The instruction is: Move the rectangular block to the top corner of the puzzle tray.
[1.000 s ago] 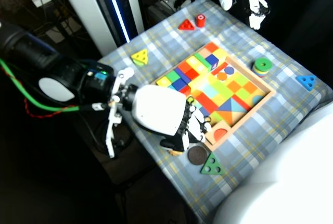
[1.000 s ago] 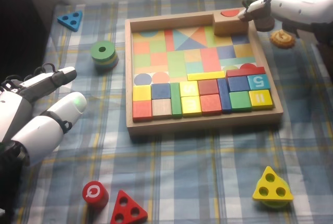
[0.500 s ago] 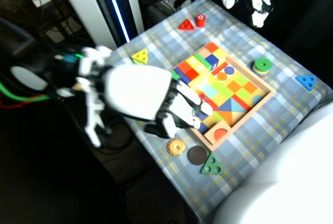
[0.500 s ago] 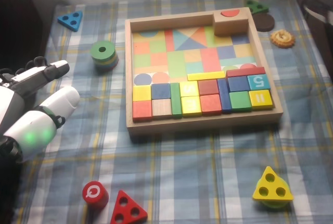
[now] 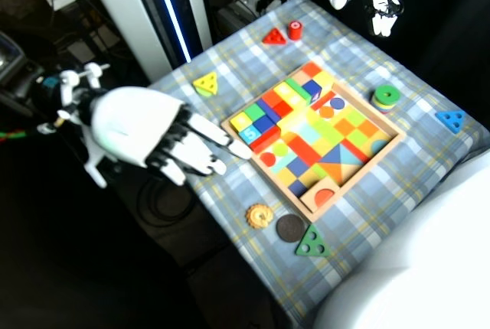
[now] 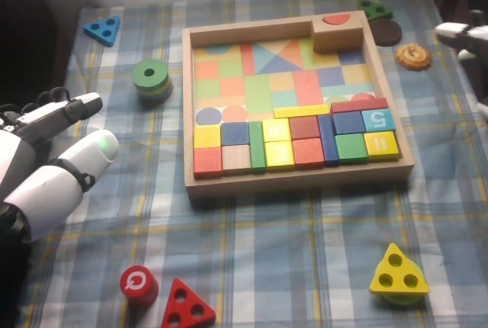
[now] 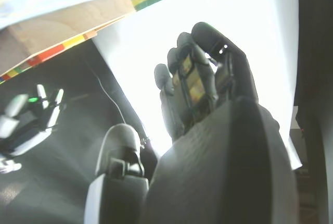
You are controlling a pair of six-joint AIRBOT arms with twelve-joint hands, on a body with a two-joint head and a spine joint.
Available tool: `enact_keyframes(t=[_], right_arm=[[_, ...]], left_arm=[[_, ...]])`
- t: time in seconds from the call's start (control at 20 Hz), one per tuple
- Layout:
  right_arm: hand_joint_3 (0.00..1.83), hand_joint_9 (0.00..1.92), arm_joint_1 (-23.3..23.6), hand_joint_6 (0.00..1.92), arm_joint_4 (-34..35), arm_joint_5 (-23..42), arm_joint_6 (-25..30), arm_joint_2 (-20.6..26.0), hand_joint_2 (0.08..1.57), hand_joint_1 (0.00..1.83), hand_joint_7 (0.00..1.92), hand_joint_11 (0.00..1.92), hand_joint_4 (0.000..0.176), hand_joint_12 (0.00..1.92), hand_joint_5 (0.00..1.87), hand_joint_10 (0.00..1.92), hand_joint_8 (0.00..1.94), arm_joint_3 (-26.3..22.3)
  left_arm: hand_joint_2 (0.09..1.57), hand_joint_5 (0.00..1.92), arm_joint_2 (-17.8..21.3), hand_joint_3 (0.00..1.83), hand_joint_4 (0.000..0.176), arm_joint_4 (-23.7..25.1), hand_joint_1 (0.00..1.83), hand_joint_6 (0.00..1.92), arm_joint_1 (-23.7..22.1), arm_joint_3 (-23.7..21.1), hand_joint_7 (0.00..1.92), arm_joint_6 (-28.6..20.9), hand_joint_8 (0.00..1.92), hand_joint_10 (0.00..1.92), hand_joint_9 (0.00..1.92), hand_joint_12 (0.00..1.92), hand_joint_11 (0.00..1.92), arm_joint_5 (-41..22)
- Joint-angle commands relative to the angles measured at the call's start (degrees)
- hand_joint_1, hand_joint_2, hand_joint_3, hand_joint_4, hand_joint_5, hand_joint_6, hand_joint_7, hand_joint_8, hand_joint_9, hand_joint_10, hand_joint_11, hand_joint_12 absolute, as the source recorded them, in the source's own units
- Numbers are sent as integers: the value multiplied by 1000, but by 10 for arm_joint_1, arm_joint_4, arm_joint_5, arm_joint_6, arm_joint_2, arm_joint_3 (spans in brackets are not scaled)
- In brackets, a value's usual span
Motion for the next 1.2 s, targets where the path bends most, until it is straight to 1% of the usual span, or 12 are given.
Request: enact_keyframes(t=[0.0,0.1,0.15,0.3,0.4,0.45,0.5,0.65,0.75,0.85,0.95,1.15], right_arm=[[0,510,-5,0,10,112,-24,1,1322,519,614,331,0,1619,268,1078,563,-13],[0,460,-38,0,46,152,-104,1,1320,332,482,151,0,1194,229,244,54,-53],[0,146,-50,5,66,178,-159,0,1298,224,130,5,5,737,182,18,1,-83],[0,76,-74,3,91,217,-180,-9,1291,182,12,0,0,655,196,0,0,-113],[0,2,-93,0,110,238,-180,-20,1222,44,0,0,15,219,193,0,0,-128],[0,0,-99,3,117,243,-180,-24,1190,24,0,0,41,43,178,0,0,-133],[0,0,-107,0,127,250,-180,-29,1149,4,0,0,77,8,166,0,0,-139],[0,0,-115,0,141,260,-180,-36,1076,0,0,6,81,9,138,0,0,-146],[0,0,-118,1,154,268,-181,-44,1025,0,0,0,119,0,141,0,0,-148],[0,0,-120,5,157,271,-181,-46,1012,0,0,0,92,0,152,0,0,-150],[0,0,-120,25,157,272,-181,-46,1020,0,0,0,37,0,211,0,0,-150],[0,0,-120,14,157,274,-181,-46,1004,0,0,0,66,0,198,0,0,-150]], left_arm=[[1290,520,4,1,0,23,166,3,-3,1,480,-3,7,12,436,1187,0,-66],[1287,520,4,0,7,23,170,3,-3,1,482,-3,7,13,441,1196,0,-66],[1298,512,3,3,0,23,170,2,-4,2,470,-3,3,8,417,1082,0,-63],[1295,506,1,0,0,22,184,0,-4,1,460,-3,0,6,415,1056,0,-63],[1292,514,-1,0,0,22,185,3,-4,1,467,-3,2,9,426,1074,0,-63],[1294,515,-1,1,0,22,160,2,-4,1,473,-3,3,9,430,1091,0,-63],[1292,510,-1,0,0,20,168,1,-4,1,469,-3,1,7,428,1113,0,-64],[1301,500,-3,2,4,18,152,0,-4,1,461,-3,1,5,428,1110,0,-68],[1304,501,-3,1,0,17,172,2,-4,1,457,-3,1,1,420,1080,0,-70],[1296,491,-4,0,24,16,123,0,-4,1,446,-3,0,0,413,1088,0,-71],[1296,502,-4,0,6,16,138,4,-3,1,449,-3,2,2,411,1109,0,-71],[1295,510,-5,0,0,16,147,4,-3,1,450,-3,3,5,395,1056,0,-71]])
